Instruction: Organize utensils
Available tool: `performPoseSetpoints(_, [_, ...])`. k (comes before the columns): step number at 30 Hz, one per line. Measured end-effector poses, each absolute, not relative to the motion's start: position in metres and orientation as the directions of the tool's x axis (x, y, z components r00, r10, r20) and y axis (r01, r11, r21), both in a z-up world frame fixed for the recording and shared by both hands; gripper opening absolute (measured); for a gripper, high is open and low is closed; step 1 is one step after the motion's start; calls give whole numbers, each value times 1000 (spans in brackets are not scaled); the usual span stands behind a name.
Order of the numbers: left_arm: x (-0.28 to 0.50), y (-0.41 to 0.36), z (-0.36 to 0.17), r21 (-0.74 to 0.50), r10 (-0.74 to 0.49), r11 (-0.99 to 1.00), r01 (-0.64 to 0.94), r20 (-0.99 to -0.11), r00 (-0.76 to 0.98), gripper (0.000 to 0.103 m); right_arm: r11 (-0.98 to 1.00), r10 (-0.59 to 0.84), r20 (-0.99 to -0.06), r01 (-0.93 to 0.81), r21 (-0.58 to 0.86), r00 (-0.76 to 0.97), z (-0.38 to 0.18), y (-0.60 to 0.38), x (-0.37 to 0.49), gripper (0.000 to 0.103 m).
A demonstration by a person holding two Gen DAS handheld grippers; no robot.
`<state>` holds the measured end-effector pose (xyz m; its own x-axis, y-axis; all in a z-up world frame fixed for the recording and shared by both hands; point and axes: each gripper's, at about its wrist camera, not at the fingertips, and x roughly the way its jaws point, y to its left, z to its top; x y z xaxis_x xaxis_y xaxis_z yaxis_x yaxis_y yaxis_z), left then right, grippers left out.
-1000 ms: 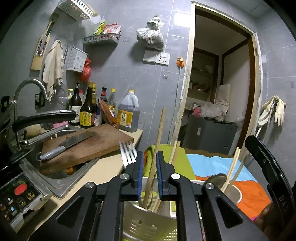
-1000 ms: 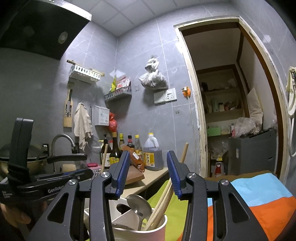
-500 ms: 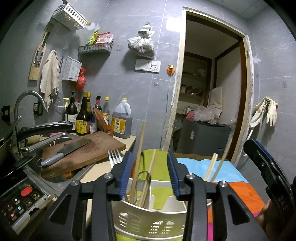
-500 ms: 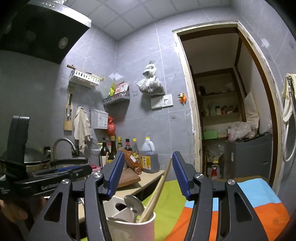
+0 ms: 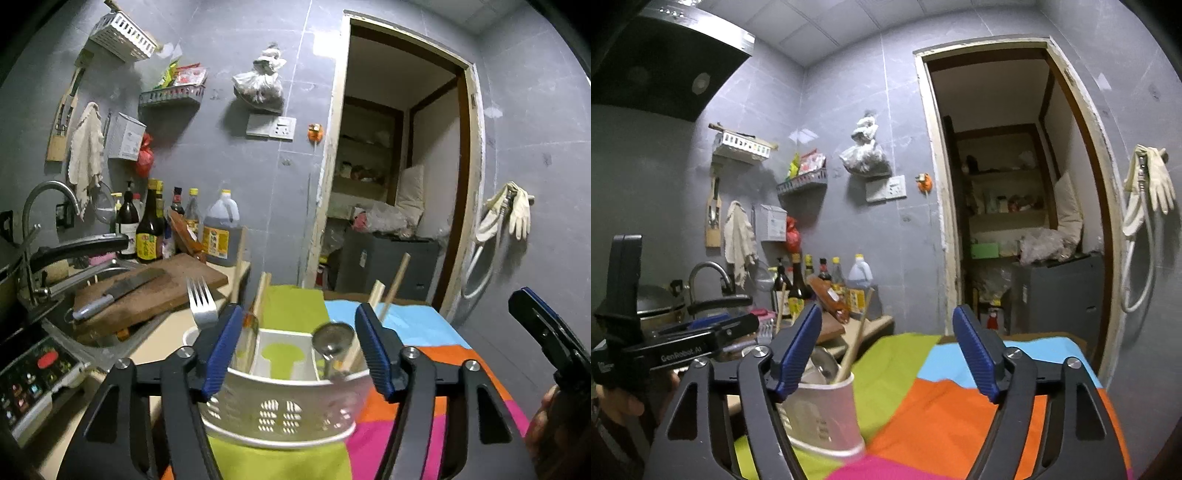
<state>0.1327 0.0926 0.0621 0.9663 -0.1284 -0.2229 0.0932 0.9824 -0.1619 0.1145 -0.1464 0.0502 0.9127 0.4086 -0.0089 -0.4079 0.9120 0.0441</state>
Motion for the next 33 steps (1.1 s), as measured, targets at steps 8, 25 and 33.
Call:
performPoseSetpoints(8, [113, 74, 52, -163, -171, 978, 133, -247, 954, 83, 926, 374, -81, -368, 84, 924, 44, -174, 91, 92])
performPoseSetpoints(25, [55, 53, 21, -57, -51, 998, 39, -218, 975, 97, 983, 178, -156, -182, -8, 972, 17, -192, 39, 103])
performPoseSetpoints(33, [37, 49, -5, -14, -24, 1000, 22, -234, 972, 97, 993, 102, -155, -111, -50, 983, 3, -198, 21, 103])
